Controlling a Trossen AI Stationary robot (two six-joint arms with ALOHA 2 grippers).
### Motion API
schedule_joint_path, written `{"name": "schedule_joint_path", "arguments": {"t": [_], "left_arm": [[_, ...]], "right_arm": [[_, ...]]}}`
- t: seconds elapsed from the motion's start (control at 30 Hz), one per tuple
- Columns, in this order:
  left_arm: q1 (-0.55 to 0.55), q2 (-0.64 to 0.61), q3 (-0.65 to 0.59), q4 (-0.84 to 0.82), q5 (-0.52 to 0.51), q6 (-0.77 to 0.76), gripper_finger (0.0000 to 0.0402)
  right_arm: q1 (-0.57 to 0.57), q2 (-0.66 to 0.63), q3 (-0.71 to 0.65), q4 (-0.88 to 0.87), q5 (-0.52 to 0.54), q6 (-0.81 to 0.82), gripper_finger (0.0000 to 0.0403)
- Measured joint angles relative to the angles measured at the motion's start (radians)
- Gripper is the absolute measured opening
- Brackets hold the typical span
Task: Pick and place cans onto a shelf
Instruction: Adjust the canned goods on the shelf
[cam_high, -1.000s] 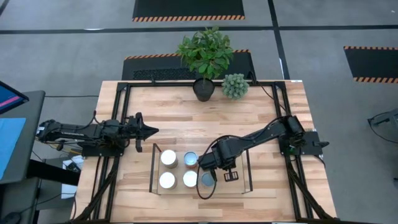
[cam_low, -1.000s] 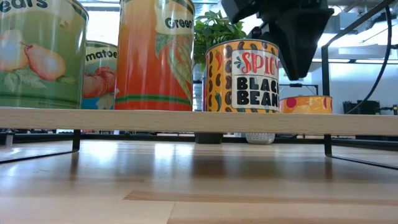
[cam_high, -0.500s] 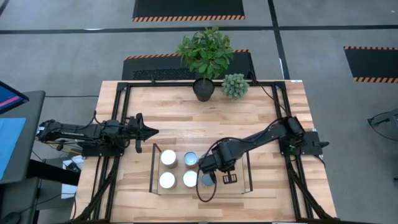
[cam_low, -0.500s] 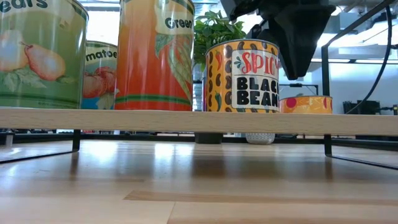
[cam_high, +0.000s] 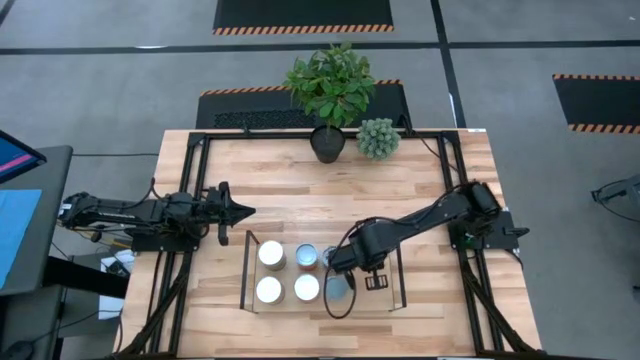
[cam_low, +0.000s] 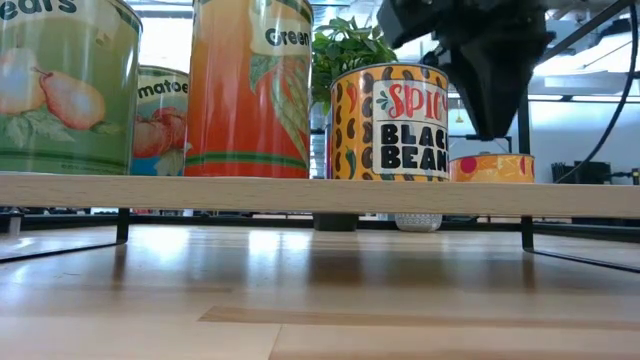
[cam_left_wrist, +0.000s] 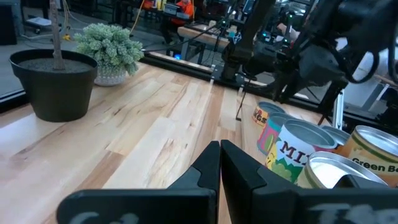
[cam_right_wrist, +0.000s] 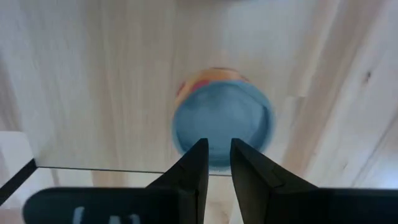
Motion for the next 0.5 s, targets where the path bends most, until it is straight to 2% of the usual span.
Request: {"name": "schedule_joint_path", "arguments": {"t": [0.27, 0.5], "left_arm": [[0.0, 0.0, 0.0, -0.006, -0.034, -0.007, 0.0], [0.0, 0.0, 0.001, -0.006, -0.045, -0.029, 0.0]], "right_arm": [[-0.014, -0.096, -0.095, 0.095, 0.001, 0.005, 0.0093], [-0.025, -0.094, -0.188, 0.159, -0.089, 0.002, 0.0093]]}}
